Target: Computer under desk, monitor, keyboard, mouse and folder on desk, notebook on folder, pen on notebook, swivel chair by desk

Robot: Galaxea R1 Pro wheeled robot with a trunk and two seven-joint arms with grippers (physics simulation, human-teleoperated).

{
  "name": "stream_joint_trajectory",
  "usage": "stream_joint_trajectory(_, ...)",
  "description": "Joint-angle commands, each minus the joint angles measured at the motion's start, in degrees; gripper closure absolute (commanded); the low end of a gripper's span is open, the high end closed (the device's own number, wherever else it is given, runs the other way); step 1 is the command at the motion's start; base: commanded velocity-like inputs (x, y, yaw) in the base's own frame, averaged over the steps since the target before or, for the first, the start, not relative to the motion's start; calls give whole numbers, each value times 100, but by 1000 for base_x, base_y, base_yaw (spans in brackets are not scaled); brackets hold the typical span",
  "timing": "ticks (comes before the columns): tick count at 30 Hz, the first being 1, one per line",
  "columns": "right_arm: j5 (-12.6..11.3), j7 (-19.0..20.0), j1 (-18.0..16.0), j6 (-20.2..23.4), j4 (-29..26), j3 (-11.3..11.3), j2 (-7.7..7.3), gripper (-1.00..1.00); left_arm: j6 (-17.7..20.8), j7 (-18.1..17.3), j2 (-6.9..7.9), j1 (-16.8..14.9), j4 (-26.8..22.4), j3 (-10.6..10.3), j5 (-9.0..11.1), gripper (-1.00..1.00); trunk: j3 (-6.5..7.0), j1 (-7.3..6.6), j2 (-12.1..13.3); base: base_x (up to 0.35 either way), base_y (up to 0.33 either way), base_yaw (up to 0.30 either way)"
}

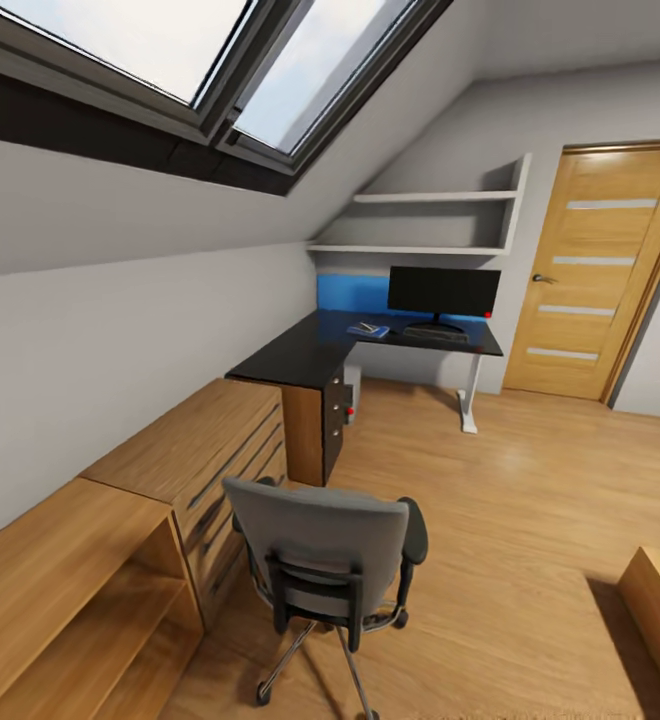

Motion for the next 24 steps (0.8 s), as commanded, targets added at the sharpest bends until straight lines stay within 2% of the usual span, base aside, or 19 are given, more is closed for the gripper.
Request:
stream_joint_trajectory(1,-2,-48,-6,-6,9,48,4,-100,-18,31,3,-2,-1,-46,43,-100,-8,1,-5,0,0,-278)
stream_joint_trajectory(24,-49,-62,-8,29,9,13,4,-100,-18,31,3,-2,-1,-46,40,-100,-82,1,-5,0,0,-243)
